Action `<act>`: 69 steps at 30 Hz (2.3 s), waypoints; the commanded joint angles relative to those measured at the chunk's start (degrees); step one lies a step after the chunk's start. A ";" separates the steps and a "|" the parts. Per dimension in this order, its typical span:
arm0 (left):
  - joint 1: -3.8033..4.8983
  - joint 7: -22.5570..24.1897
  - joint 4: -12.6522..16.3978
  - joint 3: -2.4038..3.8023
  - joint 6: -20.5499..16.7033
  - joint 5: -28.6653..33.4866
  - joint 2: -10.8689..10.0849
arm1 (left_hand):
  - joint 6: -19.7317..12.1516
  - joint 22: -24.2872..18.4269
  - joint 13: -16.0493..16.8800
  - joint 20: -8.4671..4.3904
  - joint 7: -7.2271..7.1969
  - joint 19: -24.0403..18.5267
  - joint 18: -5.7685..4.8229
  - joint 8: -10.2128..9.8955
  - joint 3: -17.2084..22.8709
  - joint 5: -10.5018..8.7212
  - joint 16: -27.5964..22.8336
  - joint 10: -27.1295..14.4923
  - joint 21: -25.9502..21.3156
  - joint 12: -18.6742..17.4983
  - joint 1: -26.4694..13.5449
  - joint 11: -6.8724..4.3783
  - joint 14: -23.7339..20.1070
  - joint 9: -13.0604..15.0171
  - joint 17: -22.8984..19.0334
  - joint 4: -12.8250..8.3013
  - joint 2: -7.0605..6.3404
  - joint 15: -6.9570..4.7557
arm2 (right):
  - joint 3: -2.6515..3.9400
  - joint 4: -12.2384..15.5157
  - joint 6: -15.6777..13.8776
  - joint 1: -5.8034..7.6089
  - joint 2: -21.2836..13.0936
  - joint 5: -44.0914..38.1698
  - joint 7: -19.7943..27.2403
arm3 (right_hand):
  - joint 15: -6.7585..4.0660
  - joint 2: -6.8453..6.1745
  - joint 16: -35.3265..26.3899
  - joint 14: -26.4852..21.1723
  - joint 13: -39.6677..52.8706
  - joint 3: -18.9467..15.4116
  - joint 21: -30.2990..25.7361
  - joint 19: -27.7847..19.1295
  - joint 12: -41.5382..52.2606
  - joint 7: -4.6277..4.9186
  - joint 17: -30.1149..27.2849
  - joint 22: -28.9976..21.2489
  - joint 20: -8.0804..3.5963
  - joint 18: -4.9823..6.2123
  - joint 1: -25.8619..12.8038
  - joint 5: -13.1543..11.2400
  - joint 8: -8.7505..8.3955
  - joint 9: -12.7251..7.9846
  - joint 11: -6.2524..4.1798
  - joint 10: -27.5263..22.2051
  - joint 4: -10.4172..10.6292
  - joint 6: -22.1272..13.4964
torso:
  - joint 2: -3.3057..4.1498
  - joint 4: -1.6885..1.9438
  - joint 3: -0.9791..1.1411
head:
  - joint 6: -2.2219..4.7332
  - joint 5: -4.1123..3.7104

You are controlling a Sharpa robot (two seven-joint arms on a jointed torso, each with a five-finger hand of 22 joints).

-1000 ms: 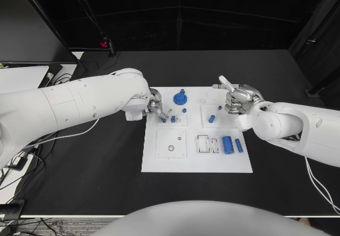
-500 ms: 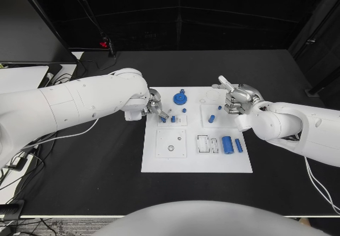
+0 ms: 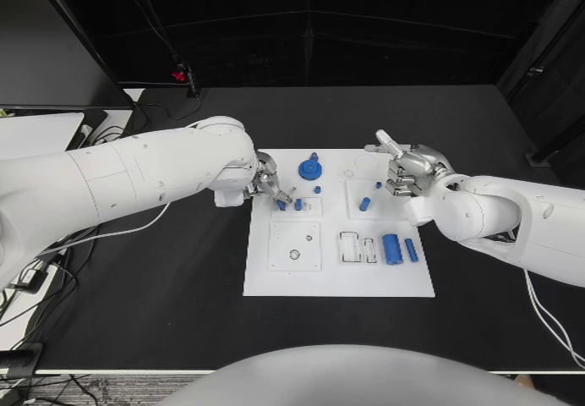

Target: Assemble the parts on the task board

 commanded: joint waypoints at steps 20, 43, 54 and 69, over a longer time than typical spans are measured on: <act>-0.90 -0.22 0.35 -0.61 1.18 -1.92 -0.45 | -1.68 13.39 15.05 0.84 -0.26 1.49 0.91 1.10 -6.89 -5.19 0.05 6.27 -0.29 0.20 -9.02 0.67 6.00 -0.77 15.10 0.00 -0.63 0.85 | 0.03 -0.04 0.72 0.07 0.13 -0.05 0.23 | 0.40 0.74 0.14 6.07 14.94 -0.33 0.18 5.97 0.13 0.25 15.06 15.10 0.25 -0.40 -0.09 -0.19 0.37 -0.07 0.47 5.96 -0.01 0.10 | -0.01 -0.09 -0.02 | 0.03 0.02; -0.92 2.25 1.52 -0.61 -1.09 -4.85 -1.47 | -1.52 13.59 15.05 0.90 -0.27 2.00 0.77 1.61 -7.87 -5.93 0.05 6.27 0.11 0.20 -10.12 0.68 6.00 -0.74 15.10 -0.05 -0.14 0.90 | 0.03 -0.18 0.69 0.06 0.23 -0.05 0.12 | 0.41 0.83 0.14 6.07 14.94 -0.35 0.18 5.97 0.13 0.27 15.06 15.10 0.26 -0.40 -0.13 -0.20 0.39 -0.07 0.49 5.96 0.00 0.11 | -0.01 -0.01 -0.03 | 0.01 0.01; -0.92 2.48 1.45 -0.61 -0.91 -4.86 -1.49 | -0.92 13.55 15.05 0.89 -0.52 1.91 0.80 2.53 -8.18 -5.91 0.05 6.27 0.04 0.20 -10.01 0.49 6.00 -0.32 15.10 -0.09 0.25 0.81 | 0.03 -0.27 0.76 0.05 0.32 -0.05 0.07 | 0.41 0.83 0.14 6.07 14.94 -0.35 0.18 5.97 0.13 0.27 15.06 15.10 0.26 -0.40 -0.13 -0.20 0.39 -0.07 0.49 5.96 0.00 0.11 | -0.03 0.02 -0.01 | -0.04 0.00; -0.93 3.08 1.78 -0.61 -0.14 -4.80 -1.61 | -3.21 13.55 15.05 0.71 -0.64 1.93 0.80 5.96 -9.23 -5.81 0.05 6.27 0.05 0.20 -9.00 0.33 6.00 2.72 15.10 -0.08 0.76 0.61 | 0.02 -0.39 0.81 0.01 0.36 -0.05 -0.09 | 0.41 0.83 0.14 6.07 14.94 -0.35 0.18 5.97 0.13 0.27 15.06 15.10 0.26 -0.40 -0.13 -0.20 0.39 -0.07 0.49 5.96 0.00 0.11 | 0.01 0.02 -0.02 | -0.11 0.08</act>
